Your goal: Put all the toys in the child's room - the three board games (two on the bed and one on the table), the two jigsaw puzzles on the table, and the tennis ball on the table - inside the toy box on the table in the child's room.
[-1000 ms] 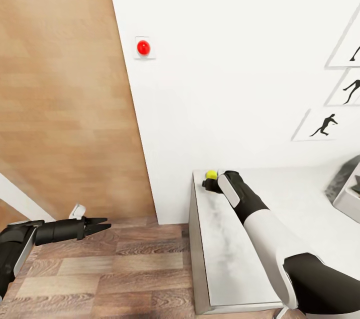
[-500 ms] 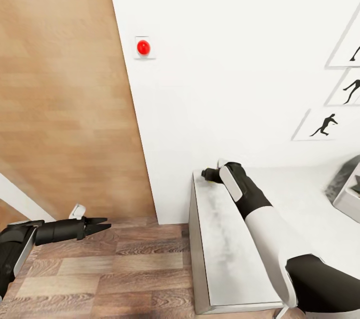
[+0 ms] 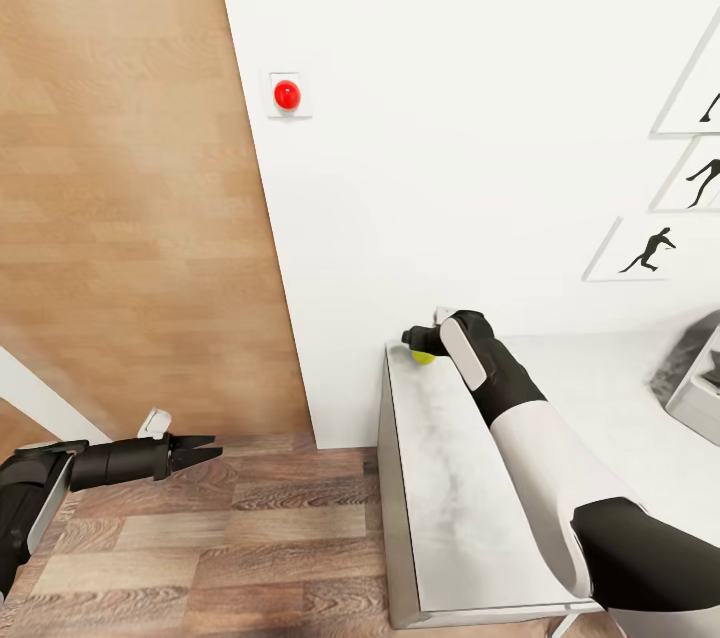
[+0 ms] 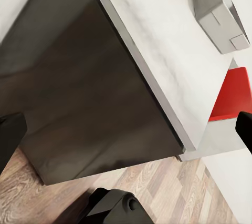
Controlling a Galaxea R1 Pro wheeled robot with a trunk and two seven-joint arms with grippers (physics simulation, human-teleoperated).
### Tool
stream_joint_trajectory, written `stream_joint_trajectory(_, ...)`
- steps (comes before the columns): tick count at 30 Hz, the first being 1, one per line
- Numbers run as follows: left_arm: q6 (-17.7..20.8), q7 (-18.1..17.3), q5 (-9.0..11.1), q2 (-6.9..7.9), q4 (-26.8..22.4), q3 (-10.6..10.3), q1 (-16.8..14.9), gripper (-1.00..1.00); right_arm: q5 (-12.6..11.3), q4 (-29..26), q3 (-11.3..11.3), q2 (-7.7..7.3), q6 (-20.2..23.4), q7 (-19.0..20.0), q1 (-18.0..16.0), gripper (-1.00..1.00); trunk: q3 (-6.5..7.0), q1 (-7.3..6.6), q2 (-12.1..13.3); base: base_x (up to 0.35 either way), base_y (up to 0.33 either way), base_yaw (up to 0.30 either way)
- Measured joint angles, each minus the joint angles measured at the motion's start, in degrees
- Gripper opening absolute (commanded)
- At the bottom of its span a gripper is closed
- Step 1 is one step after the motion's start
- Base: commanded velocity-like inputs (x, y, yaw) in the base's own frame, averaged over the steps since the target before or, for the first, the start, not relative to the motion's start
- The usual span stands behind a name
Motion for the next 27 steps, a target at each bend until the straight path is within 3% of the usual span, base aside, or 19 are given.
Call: stream_joint_trajectory(27, 0.0, 0.0, 0.1, 0.00, 0.0, 0.0, 0.0, 1.00, 0.1, 0.2, 0.1, -0.11, -0.2, 0.1, 0.1, 1.00, 0.00, 0.00, 0.0, 0.041, 0.000, 0.000)
